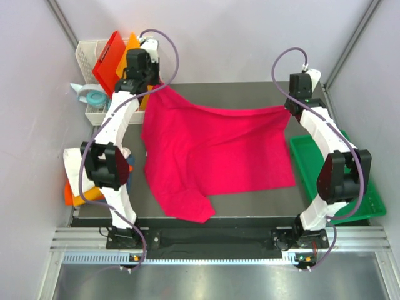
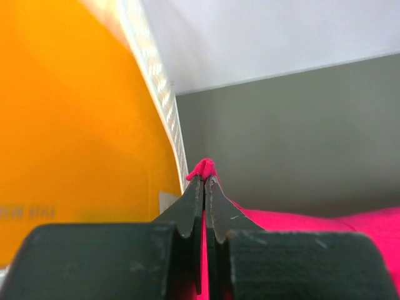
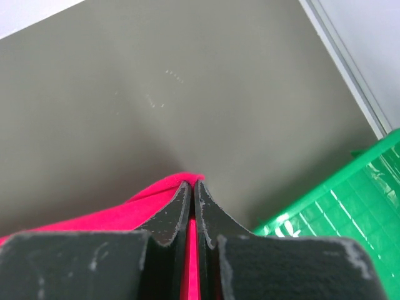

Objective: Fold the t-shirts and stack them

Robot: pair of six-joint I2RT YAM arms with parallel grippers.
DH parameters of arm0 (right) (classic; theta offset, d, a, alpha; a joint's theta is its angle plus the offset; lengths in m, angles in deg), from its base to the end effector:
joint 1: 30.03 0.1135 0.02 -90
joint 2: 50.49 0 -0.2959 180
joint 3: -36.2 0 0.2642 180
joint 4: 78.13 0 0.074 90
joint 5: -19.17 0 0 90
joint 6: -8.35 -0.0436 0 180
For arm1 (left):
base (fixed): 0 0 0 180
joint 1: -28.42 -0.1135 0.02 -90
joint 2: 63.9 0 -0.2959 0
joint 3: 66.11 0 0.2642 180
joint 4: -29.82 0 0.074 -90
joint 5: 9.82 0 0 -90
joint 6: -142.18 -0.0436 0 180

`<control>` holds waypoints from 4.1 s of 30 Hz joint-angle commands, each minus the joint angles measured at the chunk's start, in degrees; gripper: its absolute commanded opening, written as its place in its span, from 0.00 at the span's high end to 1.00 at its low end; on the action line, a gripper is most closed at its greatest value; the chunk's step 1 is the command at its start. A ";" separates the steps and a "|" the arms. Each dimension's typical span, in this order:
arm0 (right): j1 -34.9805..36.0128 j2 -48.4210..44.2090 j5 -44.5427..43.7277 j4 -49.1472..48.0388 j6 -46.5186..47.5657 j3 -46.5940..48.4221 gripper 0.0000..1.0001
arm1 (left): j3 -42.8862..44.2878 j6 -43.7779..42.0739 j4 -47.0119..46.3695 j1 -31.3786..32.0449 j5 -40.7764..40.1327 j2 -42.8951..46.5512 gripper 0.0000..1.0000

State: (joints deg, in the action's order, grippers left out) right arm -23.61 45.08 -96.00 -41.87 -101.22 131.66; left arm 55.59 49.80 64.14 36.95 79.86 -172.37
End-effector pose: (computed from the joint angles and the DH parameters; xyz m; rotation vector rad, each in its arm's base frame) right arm 0.4038 0.0268 0.3402 0.4831 2.0903 -0.2214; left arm 0.4754 -0.0711 0.4123 0.1807 1.9310 -0.0660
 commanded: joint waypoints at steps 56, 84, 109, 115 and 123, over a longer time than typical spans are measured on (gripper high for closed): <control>-6.85 14.73 2.05 -6.79 -0.82 13.56 1.00 | 15.44 -2.20 -5.37 3.24 -11.64 -13.18 1.00; 0.26 -6.26 7.16 -4.42 -5.21 -9.79 1.00 | 11.84 -2.99 -8.53 5.00 -10.58 -15.29 1.00; -12.72 -4.60 4.95 4.90 -15.23 -23.52 1.00 | 3.93 -2.99 -9.76 6.32 -11.37 -10.98 1.00; -17.92 -8.03 4.07 3.85 -16.03 -25.98 1.00 | 3.84 -3.08 -9.68 6.32 -11.29 -10.89 1.00; -7.22 -14.88 12.08 -5.99 -8.03 -25.99 0.74 | 3.31 -2.81 -9.41 6.76 -10.32 -9.93 1.00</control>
State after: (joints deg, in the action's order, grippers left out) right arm -36.44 36.92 -82.95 -39.94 -113.68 104.79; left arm 59.66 46.92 57.87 43.20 68.83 -187.38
